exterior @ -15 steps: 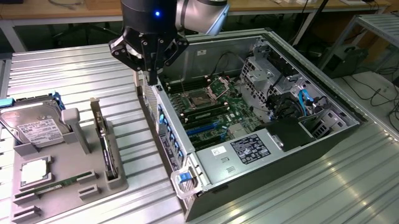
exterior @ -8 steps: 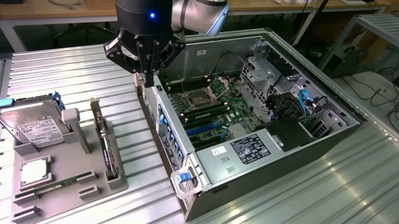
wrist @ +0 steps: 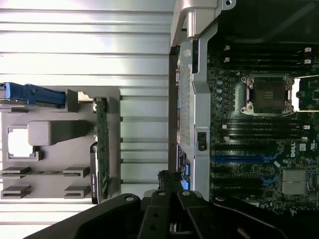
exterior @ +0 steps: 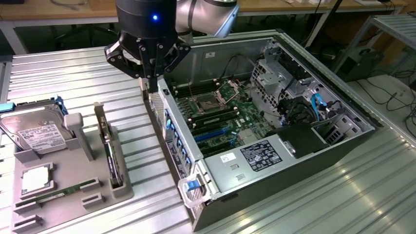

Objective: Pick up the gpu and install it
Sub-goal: 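Reach for the gpu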

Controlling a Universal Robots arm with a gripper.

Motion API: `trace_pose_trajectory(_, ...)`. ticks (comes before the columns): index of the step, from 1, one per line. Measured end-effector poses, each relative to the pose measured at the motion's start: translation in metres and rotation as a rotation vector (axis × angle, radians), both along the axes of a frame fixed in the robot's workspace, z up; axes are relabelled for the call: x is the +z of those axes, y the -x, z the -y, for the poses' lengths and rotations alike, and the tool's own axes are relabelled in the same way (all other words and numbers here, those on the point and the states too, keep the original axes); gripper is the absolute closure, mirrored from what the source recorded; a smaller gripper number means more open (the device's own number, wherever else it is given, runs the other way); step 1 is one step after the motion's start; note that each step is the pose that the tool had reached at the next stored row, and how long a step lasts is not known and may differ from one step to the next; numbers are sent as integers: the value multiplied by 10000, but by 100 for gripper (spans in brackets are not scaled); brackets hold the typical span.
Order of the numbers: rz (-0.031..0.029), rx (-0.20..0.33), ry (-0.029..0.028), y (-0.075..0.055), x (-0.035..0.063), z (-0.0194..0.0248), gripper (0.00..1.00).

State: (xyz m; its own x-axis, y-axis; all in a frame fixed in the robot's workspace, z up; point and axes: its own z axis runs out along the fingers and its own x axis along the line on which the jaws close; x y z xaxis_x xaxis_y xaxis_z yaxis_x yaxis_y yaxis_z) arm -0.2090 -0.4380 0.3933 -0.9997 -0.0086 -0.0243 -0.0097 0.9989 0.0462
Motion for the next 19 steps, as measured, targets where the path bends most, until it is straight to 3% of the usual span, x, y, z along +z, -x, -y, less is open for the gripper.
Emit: trace_pose_trajectory(19,0,140,0,169,0,89,89)
